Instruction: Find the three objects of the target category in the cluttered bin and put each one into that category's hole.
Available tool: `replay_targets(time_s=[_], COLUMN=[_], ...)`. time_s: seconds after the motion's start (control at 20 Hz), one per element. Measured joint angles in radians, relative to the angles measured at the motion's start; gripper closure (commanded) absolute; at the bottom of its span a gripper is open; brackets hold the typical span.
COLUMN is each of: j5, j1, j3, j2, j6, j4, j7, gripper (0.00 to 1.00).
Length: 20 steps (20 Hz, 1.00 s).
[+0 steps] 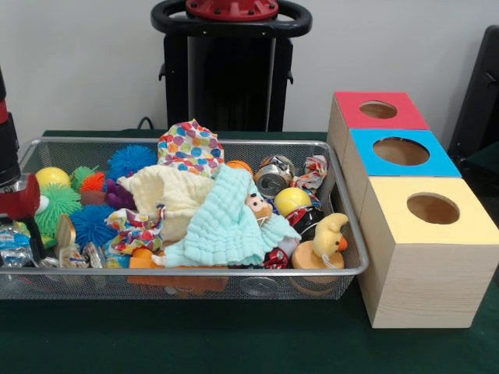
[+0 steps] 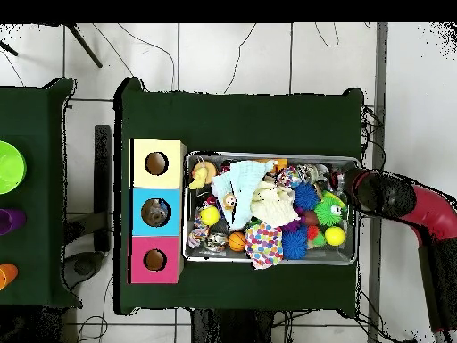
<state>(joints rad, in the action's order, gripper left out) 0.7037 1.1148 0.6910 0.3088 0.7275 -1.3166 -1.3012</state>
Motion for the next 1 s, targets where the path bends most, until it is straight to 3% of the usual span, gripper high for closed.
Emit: replay_targets(time_s=[1.0], j5=[0.001], j1=[-0.005], j3=[0.000], j2=[-0.002], j6=[0.017], j4=[0.012], j7=[0.077], gripper=[0.00])
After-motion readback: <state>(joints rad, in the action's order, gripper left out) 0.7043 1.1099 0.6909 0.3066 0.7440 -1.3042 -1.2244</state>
